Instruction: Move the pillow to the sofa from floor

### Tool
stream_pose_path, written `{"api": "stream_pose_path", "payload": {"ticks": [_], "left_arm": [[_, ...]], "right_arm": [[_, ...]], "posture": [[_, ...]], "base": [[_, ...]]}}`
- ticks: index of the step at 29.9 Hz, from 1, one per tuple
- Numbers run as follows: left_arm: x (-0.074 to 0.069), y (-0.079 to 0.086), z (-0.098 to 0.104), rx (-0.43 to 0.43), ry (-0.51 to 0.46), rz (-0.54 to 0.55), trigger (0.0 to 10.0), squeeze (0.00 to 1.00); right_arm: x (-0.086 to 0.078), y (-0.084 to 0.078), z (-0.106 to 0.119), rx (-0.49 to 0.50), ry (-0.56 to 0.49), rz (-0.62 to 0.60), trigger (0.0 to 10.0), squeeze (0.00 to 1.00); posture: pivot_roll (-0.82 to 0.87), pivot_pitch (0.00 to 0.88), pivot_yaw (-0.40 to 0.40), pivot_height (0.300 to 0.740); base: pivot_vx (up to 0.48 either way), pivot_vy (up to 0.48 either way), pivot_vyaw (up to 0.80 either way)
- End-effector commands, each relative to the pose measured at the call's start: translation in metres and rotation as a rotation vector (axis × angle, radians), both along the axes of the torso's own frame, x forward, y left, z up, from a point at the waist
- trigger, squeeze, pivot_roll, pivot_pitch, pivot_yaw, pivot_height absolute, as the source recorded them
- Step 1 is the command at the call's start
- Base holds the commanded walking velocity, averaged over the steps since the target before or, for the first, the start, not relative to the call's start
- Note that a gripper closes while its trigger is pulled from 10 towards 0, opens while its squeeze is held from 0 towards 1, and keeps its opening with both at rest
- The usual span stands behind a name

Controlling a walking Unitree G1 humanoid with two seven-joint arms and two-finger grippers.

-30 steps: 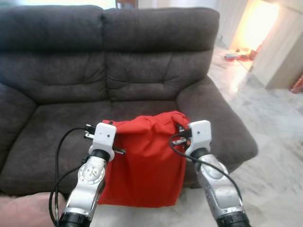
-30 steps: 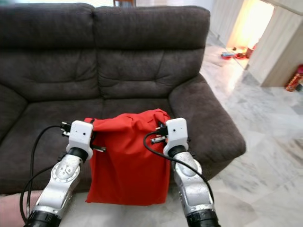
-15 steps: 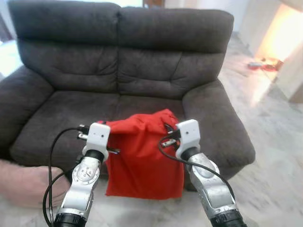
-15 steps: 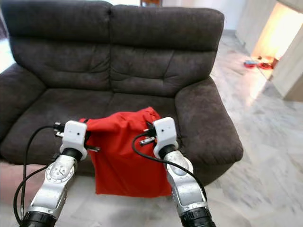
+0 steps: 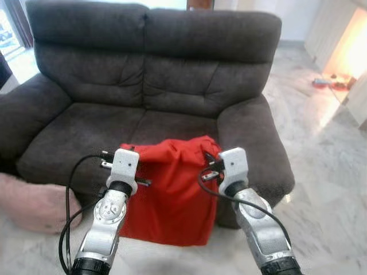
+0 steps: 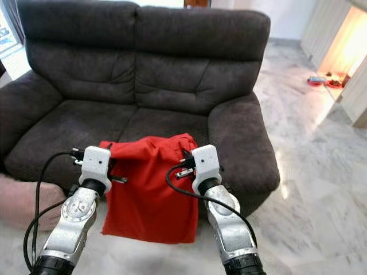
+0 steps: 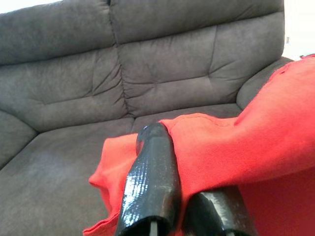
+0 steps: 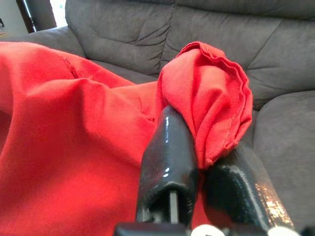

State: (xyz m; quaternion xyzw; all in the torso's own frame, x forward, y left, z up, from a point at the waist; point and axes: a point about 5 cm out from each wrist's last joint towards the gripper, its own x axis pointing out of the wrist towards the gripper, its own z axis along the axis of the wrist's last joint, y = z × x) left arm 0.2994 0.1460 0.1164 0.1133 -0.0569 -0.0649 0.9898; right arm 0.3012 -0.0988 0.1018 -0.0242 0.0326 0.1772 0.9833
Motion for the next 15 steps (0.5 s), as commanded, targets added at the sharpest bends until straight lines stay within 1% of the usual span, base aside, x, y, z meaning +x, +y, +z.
{"api": "stream_pose_path", "payload": {"ticks": [1, 7, 12, 15], "left_arm": [[0.0032, -0.0101, 0.0235, 0.007, -0.117, -0.053, 10.0, 0.0], [0.001, -0.0123, 0.023, -0.004, -0.12, -0.07, 10.0, 0.0], [0.0005, -0.0113, 0.0241, 0.009, -0.121, -0.068, 10.0, 0.0], [0.0, -0.0104, 0.028, 0.022, -0.142, -0.069, 10.0, 0.0]], "right_arm": [[0.0049, 0.0071, 0.0183, 0.025, -0.075, 0.019, 10.0, 0.0], [0.0063, 0.0058, 0.0208, 0.042, -0.085, -0.004, 10.0, 0.0], [0.0057, 0.0053, 0.0211, 0.048, -0.089, -0.013, 10.0, 0.0], [0.0055, 0.0047, 0.0215, 0.057, -0.093, -0.021, 10.0, 0.0]], "posture": [[0.15, 0.0, -0.06, 0.74], [0.15, 0.0, -0.058, 0.74], [0.15, 0.0, -0.058, 0.74], [0.16, 0.0, -0.057, 0.74]], "base": [[0.0, 0.0, 0.0], [0.0, 0.0, 0.0], [0.0, 0.0, 0.0], [0.0, 0.0, 0.0]]}}
